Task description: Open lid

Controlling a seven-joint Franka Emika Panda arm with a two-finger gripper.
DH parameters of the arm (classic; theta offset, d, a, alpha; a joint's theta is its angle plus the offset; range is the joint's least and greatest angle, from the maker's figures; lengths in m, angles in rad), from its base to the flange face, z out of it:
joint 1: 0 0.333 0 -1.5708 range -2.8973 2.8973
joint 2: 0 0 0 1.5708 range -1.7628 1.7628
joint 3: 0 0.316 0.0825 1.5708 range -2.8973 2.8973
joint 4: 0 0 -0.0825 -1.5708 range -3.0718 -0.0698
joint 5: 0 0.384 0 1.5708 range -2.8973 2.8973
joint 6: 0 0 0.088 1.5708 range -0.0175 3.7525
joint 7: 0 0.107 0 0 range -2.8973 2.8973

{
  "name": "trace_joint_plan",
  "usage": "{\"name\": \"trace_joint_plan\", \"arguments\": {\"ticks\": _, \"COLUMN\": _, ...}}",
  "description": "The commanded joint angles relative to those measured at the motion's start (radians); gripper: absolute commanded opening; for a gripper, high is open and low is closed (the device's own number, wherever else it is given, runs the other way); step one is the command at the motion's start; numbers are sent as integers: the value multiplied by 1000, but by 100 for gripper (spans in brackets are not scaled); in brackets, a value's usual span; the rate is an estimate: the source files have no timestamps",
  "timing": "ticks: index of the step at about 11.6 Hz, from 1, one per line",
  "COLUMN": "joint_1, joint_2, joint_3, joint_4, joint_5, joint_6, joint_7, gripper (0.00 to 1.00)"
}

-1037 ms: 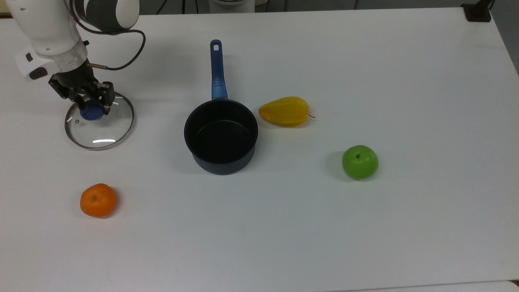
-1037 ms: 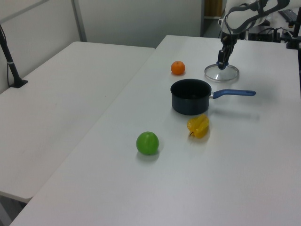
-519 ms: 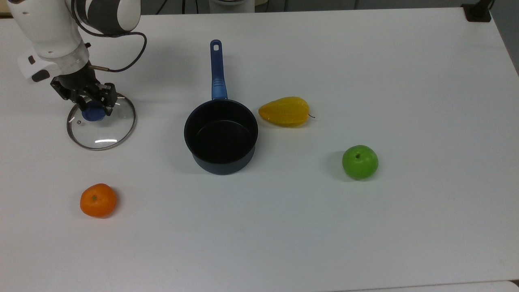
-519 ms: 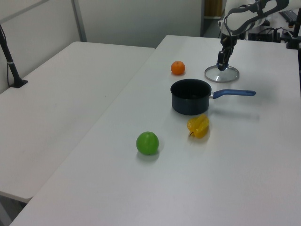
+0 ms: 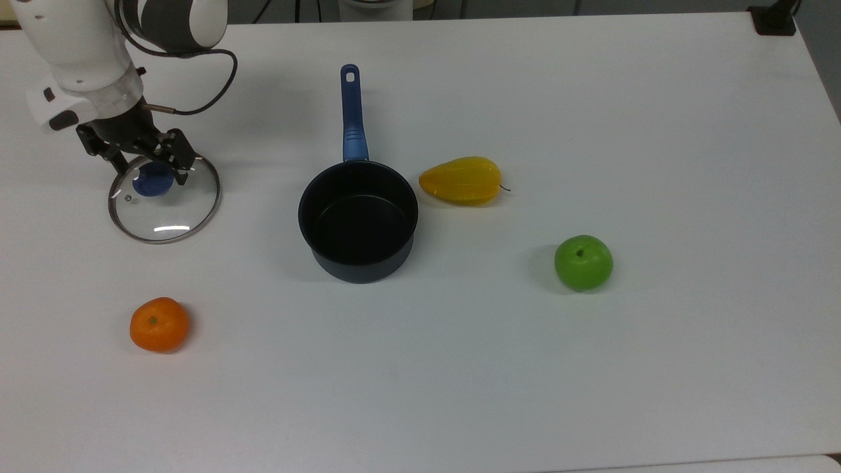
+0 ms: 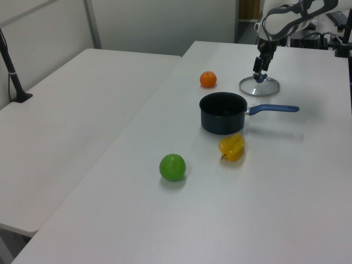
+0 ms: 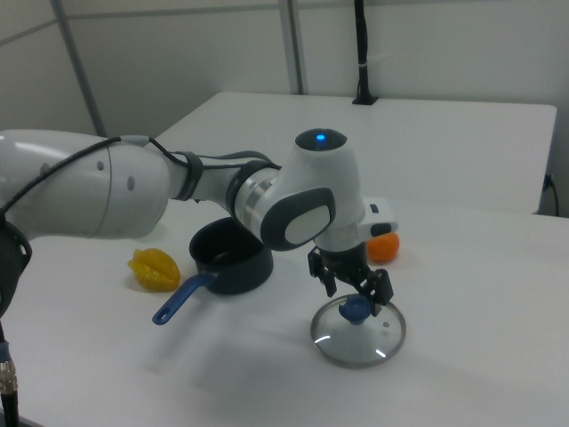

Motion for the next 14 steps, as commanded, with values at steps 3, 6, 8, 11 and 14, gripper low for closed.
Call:
{"name": "trace_joint_plan", "arguments": {"ticks": 3, "joint_1": 77, "joint_2": -185, "joint_3": -1, "joint_4": -13, "joint_5": -22, "joint_6": -177, "joint_7": 164, "gripper": 100}}
{"name": "trace_joint_plan", "arguments": {"ticks": 6, "joint_1": 163, "joint_2": -305, "joint_3": 3, "joint_4": -14, "joint_5": -106, "joint_6": -367, "joint_7": 314, "gripper": 100}}
{"name": "trace_joint_plan", "arguments": {"ticks": 8, "joint_1": 221, "joint_2": -365, "joint_3": 5, "joint_4": -16, "joint_5": -107, "joint_6": -471, "joint_7": 356, "gripper": 100}}
{"name": "trace_joint_plan", "arguments": {"ticks": 11, "joint_1": 304, "joint_2": -422, "joint_3": 8, "joint_4": -32, "joint_5": -107, "joint_6": -558, "joint_7": 406, "gripper": 100}}
{"name": "trace_joint_plan", "arguments": {"ticks": 14, "joint_1": 318, "joint_2": -456, "joint_3": 41, "joint_4": -68, "joint_5": -107, "joint_6": -541, "joint_7": 422, "gripper": 100}}
